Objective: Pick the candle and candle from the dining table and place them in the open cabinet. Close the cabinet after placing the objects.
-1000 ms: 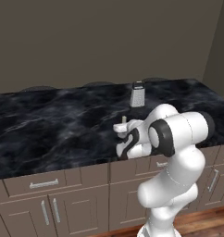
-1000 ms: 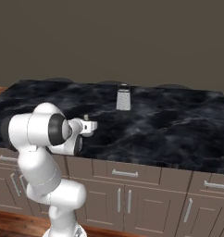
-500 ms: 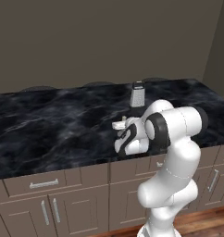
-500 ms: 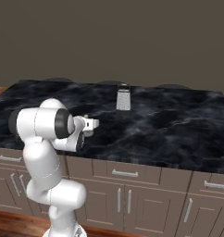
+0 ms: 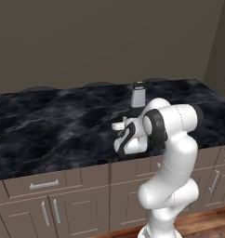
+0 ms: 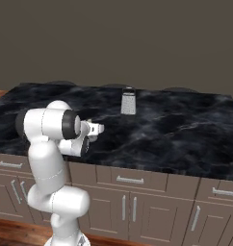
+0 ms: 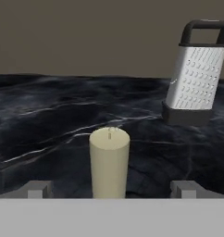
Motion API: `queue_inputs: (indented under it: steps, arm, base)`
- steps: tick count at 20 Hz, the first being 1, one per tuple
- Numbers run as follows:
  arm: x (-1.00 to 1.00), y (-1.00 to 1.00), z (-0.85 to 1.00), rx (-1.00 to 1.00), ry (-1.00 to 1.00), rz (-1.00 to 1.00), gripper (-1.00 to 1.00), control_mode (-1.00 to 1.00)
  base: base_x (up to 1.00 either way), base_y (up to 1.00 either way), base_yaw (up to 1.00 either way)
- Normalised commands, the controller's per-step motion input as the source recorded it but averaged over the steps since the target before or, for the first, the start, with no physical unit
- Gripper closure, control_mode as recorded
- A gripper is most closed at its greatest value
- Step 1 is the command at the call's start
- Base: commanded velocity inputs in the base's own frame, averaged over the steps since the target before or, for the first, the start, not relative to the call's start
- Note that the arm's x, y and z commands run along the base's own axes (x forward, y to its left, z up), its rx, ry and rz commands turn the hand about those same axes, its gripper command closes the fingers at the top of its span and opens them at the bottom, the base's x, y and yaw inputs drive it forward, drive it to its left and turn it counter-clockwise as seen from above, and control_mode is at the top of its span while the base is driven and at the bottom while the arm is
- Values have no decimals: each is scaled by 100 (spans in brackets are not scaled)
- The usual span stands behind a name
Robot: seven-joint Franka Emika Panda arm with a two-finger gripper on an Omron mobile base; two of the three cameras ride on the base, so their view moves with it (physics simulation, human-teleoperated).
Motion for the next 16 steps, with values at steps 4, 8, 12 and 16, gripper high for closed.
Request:
queue_inputs:
  steps: [4, 8, 12, 16]
  arm:
    - [13, 0, -20, 0, 0, 0, -100, -100]
    - [12, 0, -19, 0, 0, 0, -100, -100]
    - [9, 0, -14, 0, 0, 0, -100, -100]
    - [8, 0, -9, 0, 0, 0, 100, -100]
  base:
    - [0, 0, 0]
    - [0, 0, 0]
    - [0, 0, 0]
    - [0, 0, 0]
